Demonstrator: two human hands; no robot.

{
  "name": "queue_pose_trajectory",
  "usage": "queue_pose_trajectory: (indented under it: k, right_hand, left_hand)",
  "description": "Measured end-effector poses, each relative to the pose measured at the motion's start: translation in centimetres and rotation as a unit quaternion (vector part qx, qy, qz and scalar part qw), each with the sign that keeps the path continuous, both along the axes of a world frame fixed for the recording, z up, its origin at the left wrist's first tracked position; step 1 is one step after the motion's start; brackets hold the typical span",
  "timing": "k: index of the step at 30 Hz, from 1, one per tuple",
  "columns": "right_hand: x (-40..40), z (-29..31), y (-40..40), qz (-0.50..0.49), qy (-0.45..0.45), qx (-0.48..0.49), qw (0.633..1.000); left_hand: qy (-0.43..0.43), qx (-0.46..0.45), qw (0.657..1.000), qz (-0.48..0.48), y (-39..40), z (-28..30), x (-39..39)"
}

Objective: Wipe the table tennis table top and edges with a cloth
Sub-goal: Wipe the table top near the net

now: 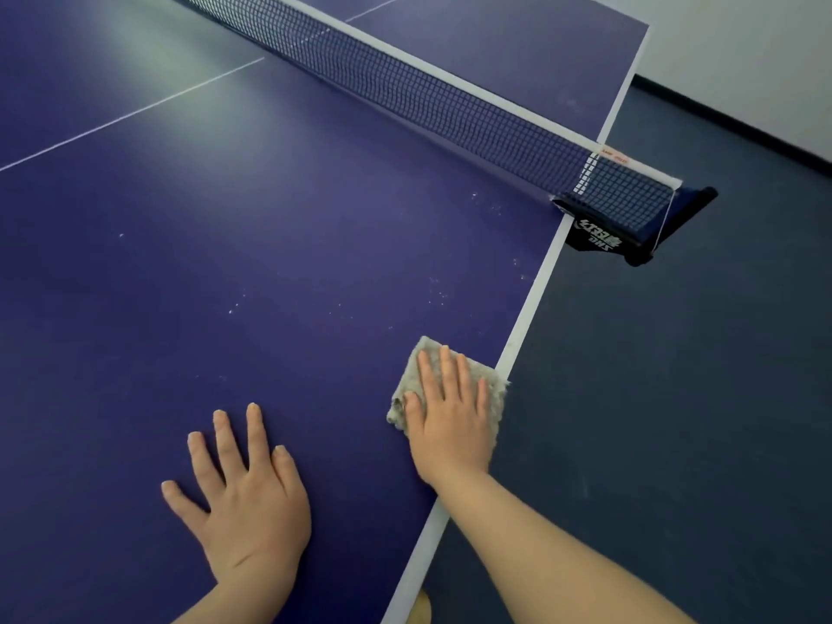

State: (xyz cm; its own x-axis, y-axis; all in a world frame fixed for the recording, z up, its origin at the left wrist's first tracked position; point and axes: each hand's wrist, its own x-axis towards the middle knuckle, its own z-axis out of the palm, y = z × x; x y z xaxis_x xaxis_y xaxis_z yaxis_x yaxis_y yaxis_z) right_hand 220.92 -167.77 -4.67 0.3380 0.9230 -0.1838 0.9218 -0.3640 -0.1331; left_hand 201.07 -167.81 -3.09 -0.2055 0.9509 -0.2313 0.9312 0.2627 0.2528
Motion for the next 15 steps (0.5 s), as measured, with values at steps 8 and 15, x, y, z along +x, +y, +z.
queue_pose_trajectory:
  k: [8,15]
  right_hand:
    - [-8.6,0.2,-3.2,0.131,0.021,0.044,0.99]
    - [-0.8,0.0,1.6,-0.027,-0.015,0.012,0.999]
  left_hand:
    - [-0.021,-0.007,1.0,-0.005,0.2,0.3,-0.2]
    - [-0.018,0.004,1.0,-0.01,-0.1,-0.2,-0.5]
